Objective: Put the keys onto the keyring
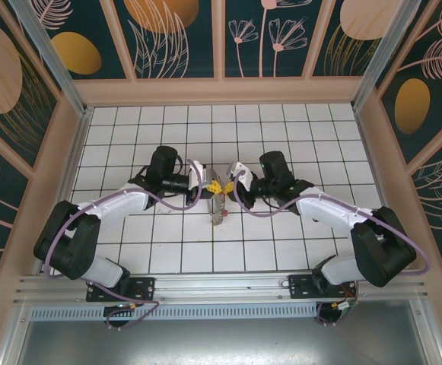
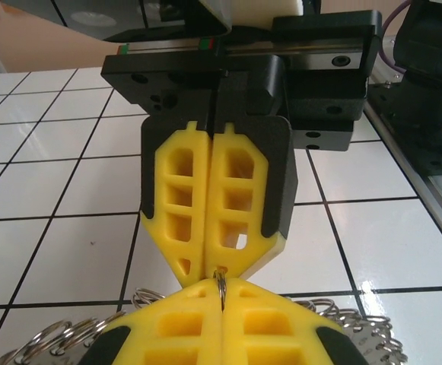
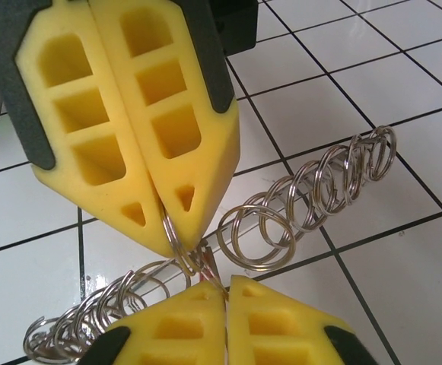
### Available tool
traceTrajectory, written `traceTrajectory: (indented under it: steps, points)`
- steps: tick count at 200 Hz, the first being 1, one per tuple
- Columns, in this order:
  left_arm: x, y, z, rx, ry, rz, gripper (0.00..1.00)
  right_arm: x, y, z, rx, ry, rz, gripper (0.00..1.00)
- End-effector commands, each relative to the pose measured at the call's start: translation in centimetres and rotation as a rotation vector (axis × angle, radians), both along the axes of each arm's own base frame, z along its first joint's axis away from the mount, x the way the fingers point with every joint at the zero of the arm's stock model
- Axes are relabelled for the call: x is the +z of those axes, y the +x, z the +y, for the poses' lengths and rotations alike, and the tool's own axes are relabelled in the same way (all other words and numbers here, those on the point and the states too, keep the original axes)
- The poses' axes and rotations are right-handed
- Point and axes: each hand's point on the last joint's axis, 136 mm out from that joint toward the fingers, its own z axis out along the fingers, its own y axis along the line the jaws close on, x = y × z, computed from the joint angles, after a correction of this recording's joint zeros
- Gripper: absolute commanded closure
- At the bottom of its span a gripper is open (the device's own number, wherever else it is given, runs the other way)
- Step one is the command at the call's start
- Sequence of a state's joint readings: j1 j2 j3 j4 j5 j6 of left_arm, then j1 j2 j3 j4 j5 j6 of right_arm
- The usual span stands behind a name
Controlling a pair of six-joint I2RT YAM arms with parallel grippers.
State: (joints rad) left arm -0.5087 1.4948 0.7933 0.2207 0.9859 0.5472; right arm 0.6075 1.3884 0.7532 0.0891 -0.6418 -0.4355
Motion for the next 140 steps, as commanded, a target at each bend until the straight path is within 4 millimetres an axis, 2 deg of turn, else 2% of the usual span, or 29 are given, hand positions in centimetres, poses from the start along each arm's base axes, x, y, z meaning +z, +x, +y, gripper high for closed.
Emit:
traceTrajectory:
  steps: [1,41,64,92,118,140]
  points:
    - [4.5,-1.9,-0.6,-0.129,-0.144,-0.086,1.0,-2.6,0.6,-1.9,-0.084,-0.072,0.041,0.9]
    - [2.9,-1.4,-0.4,-0.096,-0.074,-0.085,1.0,0.2,0.2,-2.3,-0.088,-0.022,-0.061,0.74]
    - [2.5,-1.3,-0.3,-0.097,-0.056,-0.083,1.0,2.1,0.4,-2.9,-0.117,0.006,-0.144,0.73]
    - [2.3,-1.3,-0.4,-0.108,-0.058,-0.073,1.0,4.8,-0.8,-1.8,-0.042,0.093,-0.227,0.75]
    - [2.4,-1.4,-0.5,-0.114,-0.063,-0.072,1.0,4.8,-1.5,-0.7,0.024,0.096,-0.244,0.78]
    - [2.5,-1.5,-0.4,-0.117,-0.064,-0.07,1.0,3.5,-1.9,0.0,0.068,0.048,-0.201,0.82]
